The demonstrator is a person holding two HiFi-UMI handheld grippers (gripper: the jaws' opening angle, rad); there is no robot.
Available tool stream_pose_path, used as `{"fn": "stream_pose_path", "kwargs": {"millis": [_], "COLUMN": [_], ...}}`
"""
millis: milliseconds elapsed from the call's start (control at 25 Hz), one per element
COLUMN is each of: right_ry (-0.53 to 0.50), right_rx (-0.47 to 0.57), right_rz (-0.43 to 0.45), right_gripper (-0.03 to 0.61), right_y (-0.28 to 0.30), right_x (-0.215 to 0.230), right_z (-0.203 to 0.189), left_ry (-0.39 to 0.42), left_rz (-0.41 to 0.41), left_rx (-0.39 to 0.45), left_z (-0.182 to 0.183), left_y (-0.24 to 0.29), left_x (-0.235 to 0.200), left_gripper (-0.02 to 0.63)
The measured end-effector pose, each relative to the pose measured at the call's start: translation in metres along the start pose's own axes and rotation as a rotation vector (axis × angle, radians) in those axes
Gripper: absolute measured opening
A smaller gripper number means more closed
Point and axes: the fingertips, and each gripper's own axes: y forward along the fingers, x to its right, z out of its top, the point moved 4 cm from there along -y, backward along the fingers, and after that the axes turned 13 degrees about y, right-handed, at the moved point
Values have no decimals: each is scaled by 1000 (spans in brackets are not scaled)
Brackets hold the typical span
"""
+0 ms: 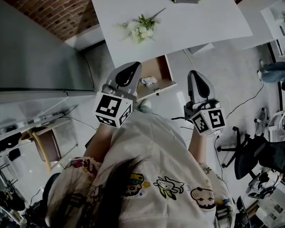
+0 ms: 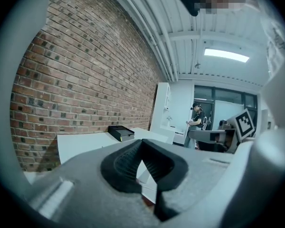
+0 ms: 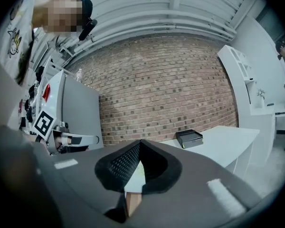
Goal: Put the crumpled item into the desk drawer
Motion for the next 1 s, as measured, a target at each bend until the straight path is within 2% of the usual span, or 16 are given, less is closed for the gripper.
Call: {"fn": "stream_pose_path", "kwargs": {"millis": [1000], "right_ry": [13], "right_rx": [-21], "right_rz": [-11], "right_gripper": [9], "right_y": [7], "right_x": [2], "right_z": [-6], "left_ry": [0], "left_rz": [7], "left_rx": [-19], "left_z": [-6], "left_y": [1], "left_x": [-6], "left_gripper": [2]}}
